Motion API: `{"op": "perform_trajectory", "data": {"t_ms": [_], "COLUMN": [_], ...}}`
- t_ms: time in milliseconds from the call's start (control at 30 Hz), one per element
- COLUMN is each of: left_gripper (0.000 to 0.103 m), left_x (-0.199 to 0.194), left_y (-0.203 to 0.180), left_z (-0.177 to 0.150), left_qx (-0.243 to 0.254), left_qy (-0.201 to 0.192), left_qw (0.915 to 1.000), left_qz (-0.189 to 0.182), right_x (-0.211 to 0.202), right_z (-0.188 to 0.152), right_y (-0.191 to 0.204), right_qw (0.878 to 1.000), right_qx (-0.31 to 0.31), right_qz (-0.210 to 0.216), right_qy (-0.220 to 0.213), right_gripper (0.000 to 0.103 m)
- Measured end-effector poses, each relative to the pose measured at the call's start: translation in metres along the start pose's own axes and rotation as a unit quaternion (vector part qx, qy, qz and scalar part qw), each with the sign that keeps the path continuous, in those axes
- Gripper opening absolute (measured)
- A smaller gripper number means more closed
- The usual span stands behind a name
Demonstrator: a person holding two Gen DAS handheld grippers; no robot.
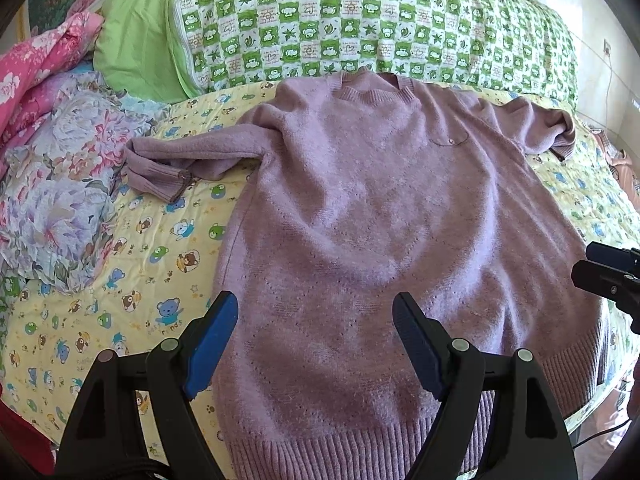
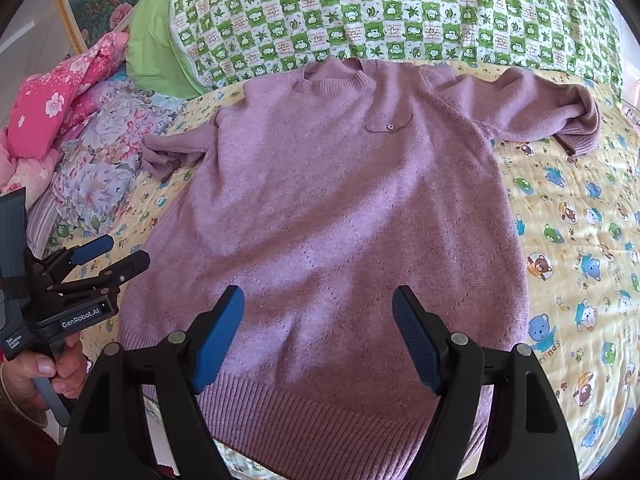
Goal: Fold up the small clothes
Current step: 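Move both grippers over the lilac sweater toward its sleeves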
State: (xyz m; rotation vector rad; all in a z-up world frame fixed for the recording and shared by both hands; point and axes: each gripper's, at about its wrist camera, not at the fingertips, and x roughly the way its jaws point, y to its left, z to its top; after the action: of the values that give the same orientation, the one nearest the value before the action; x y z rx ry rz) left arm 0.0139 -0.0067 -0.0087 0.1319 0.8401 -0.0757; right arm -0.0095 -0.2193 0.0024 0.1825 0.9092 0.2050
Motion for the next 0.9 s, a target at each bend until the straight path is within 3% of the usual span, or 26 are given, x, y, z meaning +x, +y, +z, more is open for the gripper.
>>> {"op": "perform_trajectory", "data": {"t_ms": [367, 900], "left_gripper": [0.080, 0.080], "left_x": [0.012, 0.038], "left_y": [-0.009, -0.028], "left_z": [0.001, 0.017], "left_qx": [-0.009, -0.006], "left_qy": [0.016, 0.040], "left_qw": [0.9996, 0.9988], "left_qz": [-0.022, -0.027], "right_x": [0.006, 0.016], "right_z": [-0.001, 0.014], "right_y": [-0.017, -0.050], "right_qw": [1.000, 0.999], "right_qx": [0.023, 0.048], "right_qz": [0.002, 0.001], "right_qy": [0.009, 0.016], "right_gripper": [0.077, 0.077]}}
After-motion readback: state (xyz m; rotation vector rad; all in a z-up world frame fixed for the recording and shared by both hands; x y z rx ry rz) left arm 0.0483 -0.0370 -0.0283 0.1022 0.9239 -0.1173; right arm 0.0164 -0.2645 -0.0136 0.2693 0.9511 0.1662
